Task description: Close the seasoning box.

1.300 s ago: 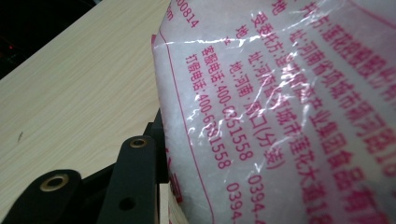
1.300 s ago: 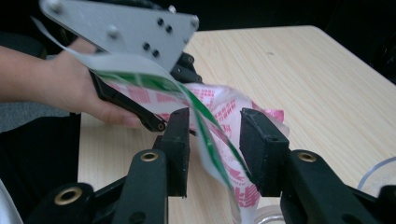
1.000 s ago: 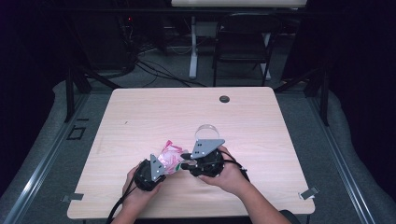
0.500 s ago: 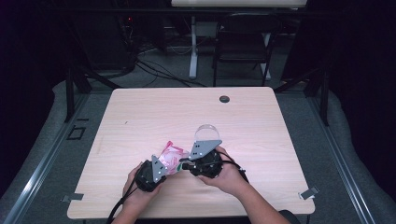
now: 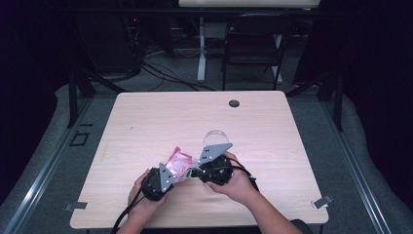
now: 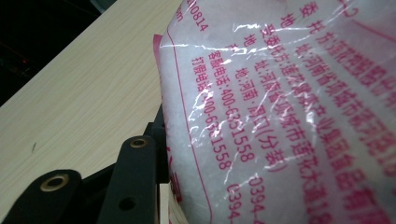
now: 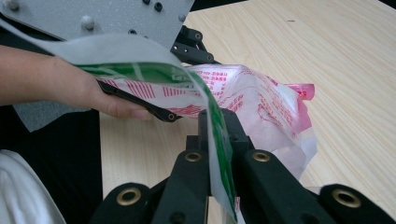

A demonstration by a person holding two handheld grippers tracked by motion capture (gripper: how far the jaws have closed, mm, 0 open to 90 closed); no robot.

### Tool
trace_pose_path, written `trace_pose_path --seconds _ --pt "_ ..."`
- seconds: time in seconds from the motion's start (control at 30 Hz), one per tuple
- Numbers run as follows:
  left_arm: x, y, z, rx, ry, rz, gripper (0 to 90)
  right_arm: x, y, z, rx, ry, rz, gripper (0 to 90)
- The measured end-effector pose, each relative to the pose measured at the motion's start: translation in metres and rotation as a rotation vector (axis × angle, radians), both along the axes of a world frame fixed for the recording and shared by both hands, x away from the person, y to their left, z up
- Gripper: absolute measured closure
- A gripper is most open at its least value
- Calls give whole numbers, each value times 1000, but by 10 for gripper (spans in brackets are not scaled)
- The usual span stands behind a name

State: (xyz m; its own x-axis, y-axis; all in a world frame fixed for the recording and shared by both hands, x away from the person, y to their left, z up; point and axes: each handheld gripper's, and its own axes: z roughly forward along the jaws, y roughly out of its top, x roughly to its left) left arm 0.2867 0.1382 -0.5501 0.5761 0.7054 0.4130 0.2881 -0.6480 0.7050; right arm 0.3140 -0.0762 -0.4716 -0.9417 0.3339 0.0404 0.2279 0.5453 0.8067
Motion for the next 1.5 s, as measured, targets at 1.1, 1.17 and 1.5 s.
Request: trace_pose_path --seconds 1.1,1.17,1.5 --pt "10 -16 31 194 -166 -51 604 8 -21 13 97 68 -44 900" --pt "11 -17 32 204 -172 -55 604 9 -22 13 92 69 -46 900" --pt "14 -21 42 317 -229 -62 604 13 -27 12 88 77 -48 900"
